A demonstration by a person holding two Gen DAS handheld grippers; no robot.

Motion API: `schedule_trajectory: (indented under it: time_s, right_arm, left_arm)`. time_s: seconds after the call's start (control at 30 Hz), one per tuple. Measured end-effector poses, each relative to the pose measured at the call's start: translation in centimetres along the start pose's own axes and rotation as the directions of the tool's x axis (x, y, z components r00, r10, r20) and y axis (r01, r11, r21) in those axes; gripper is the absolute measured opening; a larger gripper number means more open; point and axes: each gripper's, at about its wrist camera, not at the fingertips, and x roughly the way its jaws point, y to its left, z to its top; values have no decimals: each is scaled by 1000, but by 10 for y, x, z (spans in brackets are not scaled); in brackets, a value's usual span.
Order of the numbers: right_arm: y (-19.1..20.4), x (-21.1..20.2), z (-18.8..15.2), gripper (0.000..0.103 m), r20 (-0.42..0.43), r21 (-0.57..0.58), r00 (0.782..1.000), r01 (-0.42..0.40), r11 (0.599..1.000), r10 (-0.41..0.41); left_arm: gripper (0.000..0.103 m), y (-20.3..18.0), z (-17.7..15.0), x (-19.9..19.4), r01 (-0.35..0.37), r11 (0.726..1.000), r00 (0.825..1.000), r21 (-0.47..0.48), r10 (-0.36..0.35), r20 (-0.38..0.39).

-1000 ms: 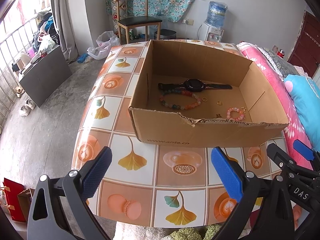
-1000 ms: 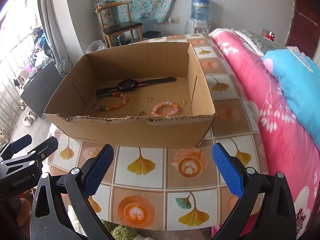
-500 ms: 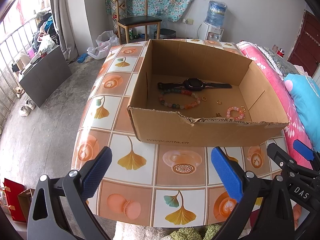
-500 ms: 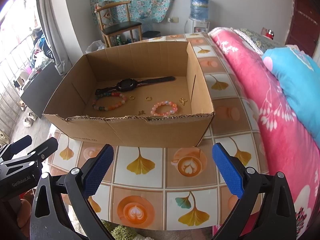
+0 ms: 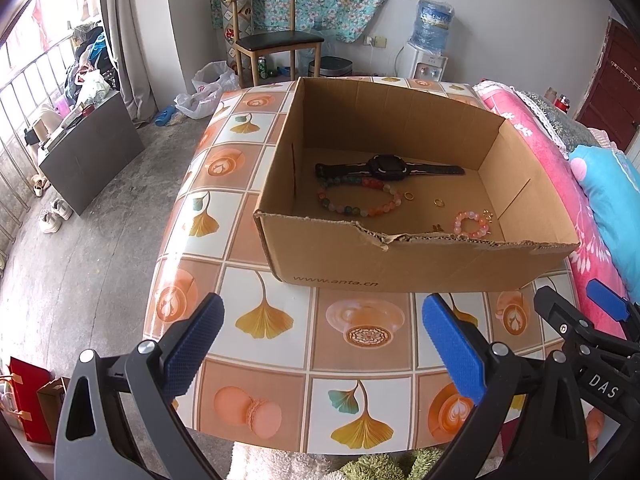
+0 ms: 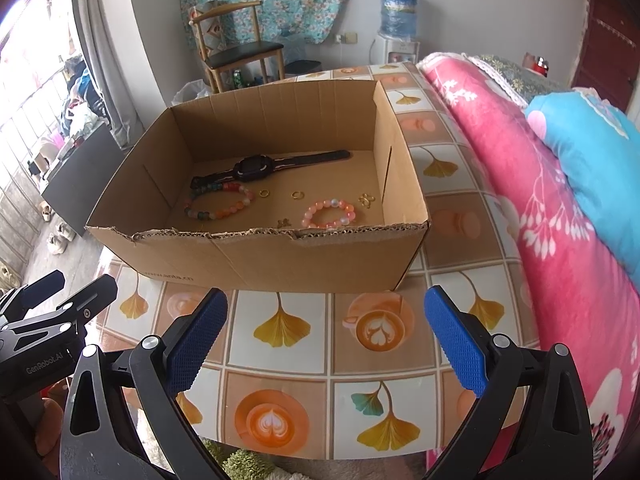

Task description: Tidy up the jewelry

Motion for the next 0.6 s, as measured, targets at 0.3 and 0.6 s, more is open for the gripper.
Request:
schedule_trajectory:
  time_s: [0.3,0.6]
  right_arm:
    - [1,1,0,95,-4,-2,1000,-3,1000,3]
    - [2,1,0,95,-5,-1,1000,-6,1000,6]
  left_arm:
    - [97,0,-1,1,0,1000,1000,0,0,-2]
    - [98,2,-3,2,-4,1000,1000,0,4,-2]
